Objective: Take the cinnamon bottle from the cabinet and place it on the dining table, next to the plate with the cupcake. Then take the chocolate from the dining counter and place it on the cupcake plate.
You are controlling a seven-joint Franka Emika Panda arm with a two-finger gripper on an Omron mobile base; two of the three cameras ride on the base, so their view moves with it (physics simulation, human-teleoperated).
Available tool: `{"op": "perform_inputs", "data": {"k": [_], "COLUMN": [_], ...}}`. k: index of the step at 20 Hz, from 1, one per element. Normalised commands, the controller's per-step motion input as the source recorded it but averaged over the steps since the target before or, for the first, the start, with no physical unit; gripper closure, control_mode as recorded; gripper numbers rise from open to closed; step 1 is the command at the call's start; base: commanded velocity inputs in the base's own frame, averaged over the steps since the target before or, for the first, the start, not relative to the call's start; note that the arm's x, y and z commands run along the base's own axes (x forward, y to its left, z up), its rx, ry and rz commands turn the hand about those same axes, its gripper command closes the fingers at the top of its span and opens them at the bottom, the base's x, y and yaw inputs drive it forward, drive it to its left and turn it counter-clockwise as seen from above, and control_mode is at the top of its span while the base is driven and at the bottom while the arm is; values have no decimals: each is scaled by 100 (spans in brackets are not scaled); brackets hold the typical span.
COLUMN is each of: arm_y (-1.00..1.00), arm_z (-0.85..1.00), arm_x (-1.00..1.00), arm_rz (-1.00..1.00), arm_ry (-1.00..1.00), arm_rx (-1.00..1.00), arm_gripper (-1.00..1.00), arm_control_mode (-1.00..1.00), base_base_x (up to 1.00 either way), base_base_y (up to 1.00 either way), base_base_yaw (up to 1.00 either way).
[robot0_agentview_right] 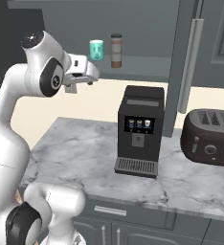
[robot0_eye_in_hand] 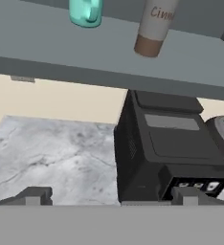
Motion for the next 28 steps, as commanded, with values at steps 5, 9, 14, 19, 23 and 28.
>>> {"op": "perform_inputs", "data": {"k": [5, 9, 14, 19, 23, 28], "arm_y": [-28, -18, -23, -21, -14, -6], "arm_z": [36, 13, 1, 1, 0, 0], "arm_x": [34, 39, 41, 39, 17, 18], "arm_rz": [-3, 0, 1, 0, 3, 0], "arm_ry": [2, -4, -8, -11, -15, -4], "arm_rx": [0, 0, 2, 5, 9, 8], "arm_gripper": [-100, -100, -100, -100, -100, -100], "arm_control_mode": [-100, -100, -100, -100, -100, -100], "base_base_x": [0, 0, 0, 0, 0, 0], "base_base_y": [0, 0, 0, 0, 0, 0], "base_base_yaw": [0, 0, 0, 0, 0, 0]}}
